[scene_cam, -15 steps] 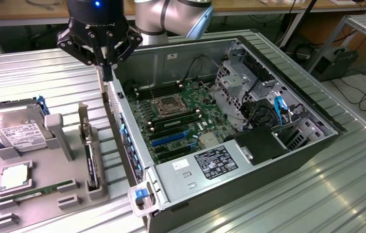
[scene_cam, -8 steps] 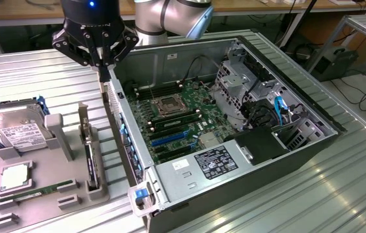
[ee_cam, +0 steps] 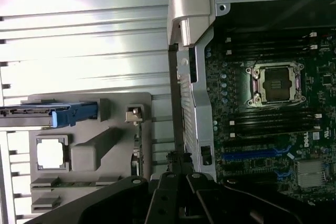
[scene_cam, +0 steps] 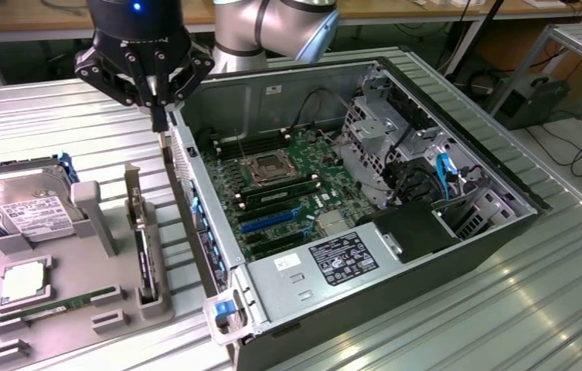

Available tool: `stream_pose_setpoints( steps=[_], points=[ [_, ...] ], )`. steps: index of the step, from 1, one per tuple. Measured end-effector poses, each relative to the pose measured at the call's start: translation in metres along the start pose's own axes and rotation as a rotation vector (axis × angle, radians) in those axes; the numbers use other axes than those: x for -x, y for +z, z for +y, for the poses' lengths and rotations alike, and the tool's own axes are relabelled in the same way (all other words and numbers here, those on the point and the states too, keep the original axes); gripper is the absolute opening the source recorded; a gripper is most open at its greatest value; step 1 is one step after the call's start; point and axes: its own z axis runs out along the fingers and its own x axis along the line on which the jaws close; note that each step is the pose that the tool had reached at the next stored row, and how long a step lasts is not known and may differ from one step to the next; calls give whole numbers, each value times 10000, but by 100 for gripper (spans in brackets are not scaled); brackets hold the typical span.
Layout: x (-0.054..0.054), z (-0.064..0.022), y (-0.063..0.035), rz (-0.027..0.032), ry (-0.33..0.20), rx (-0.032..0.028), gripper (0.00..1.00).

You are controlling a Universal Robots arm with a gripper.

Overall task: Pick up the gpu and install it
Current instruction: 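Reach for the gpu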

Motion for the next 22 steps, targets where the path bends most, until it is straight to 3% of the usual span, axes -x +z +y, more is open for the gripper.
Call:
stream_pose_setpoints(
  steps=[8,22],
  points=[
    [-77,-6,-3,0,0,-1,11],
    [-84,-45,-1,0,0,0,11]
  ],
)
